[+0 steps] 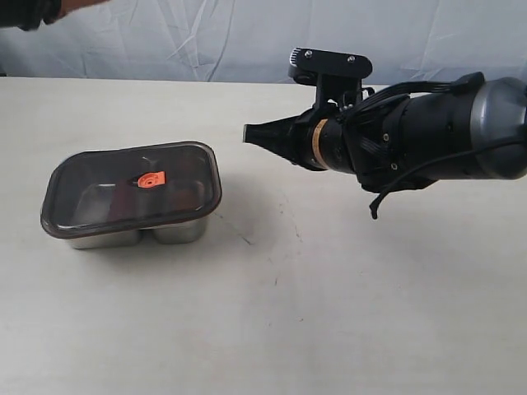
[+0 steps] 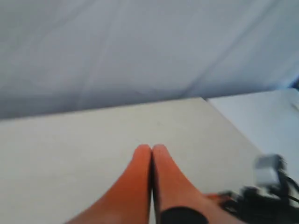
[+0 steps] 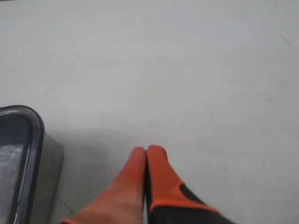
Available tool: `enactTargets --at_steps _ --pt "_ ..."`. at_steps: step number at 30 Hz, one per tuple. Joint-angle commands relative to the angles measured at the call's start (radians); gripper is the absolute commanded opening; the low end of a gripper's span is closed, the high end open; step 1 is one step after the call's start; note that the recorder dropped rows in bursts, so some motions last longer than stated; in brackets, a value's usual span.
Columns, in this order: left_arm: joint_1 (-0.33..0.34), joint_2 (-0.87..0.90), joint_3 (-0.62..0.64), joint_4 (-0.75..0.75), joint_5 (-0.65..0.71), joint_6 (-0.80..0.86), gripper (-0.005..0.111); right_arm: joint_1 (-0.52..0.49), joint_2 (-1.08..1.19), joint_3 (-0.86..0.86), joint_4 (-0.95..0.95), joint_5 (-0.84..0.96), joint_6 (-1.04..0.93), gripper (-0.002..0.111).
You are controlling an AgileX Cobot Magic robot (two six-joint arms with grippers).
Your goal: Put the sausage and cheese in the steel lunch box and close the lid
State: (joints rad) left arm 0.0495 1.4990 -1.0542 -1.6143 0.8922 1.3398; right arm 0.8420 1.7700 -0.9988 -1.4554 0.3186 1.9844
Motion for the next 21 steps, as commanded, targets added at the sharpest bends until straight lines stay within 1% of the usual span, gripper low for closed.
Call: enactTargets --at_steps 1,2,3,4,5,6,7,8,9,10,11,12,14,15,19,21 --pt "0.0 0.017 0.008 0.238 0.287 -0.336 0.0 -0.003 -0.009 -0.005 -0.009 0.035 0.003 -0.001" --pt "0.0 0.021 0.017 0.289 0.329 -0.346 0.0 -0.003 -0.009 -0.005 -0.009 0.037 0.003 -0.001" --pt "0.0 0.023 0.023 0.351 0.329 -0.344 0.0 -0.003 -0.009 -0.005 -0.009 0.037 0.003 -0.001" --pt "0.0 0.025 0.027 0.443 0.329 -0.344 0.0 -0.003 -0.009 -0.005 -0.009 0.037 0.003 -0.001" --pt "0.0 0.025 0.027 0.567 0.294 -0.344 0.0 -0.003 -0.009 -0.005 -0.016 0.037 0.003 -0.001" --pt "0.0 0.025 0.027 0.713 0.224 -0.376 0.0 -0.003 -0.009 -0.005 -0.016 0.037 0.003 -0.001" --pt "0.0 0.025 0.027 0.839 0.145 -0.451 0.0 -0.003 -0.009 -0.005 -0.016 0.037 0.003 -0.001" --pt "0.0 0.027 0.027 1.026 0.025 -0.606 0.0 -0.003 -0.009 -0.005 -0.016 0.037 0.003 -0.001" --pt "0.0 0.029 0.027 1.139 -0.046 -0.718 0.0 -0.003 -0.009 -0.005 -0.016 0.037 0.003 -0.001" --pt "0.002 0.032 0.027 1.244 -0.093 -0.859 0.0 -0.003 -0.009 -0.005 -0.016 0.037 0.003 -0.001" --pt "0.008 0.037 0.027 1.354 -0.105 -0.952 0.0 -0.003 -0.009 -0.005 -0.016 0.043 0.003 -0.001" --pt "0.008 0.041 0.027 1.389 -0.089 -0.991 0.0 -0.003 -0.009 -0.005 -0.016 0.048 0.003 -0.001" --pt "0.008 0.055 0.027 1.392 -0.019 -0.994 0.0 -0.003 -0.009 -0.005 -0.017 0.067 0.003 -0.001" --pt "0.008 0.062 0.027 1.388 -0.009 -0.994 0.0 -0.005 -0.009 -0.005 -0.022 0.074 0.003 -0.001" --pt "0.009 0.073 0.029 1.38 -0.036 -1.064 0.0 -0.005 -0.007 -0.005 -0.018 0.091 -0.044 -0.001" --pt "0.009 0.065 0.023 1.38 -0.006 -1.068 0.0 -0.013 -0.007 -0.005 0.017 0.082 -0.096 -0.001"
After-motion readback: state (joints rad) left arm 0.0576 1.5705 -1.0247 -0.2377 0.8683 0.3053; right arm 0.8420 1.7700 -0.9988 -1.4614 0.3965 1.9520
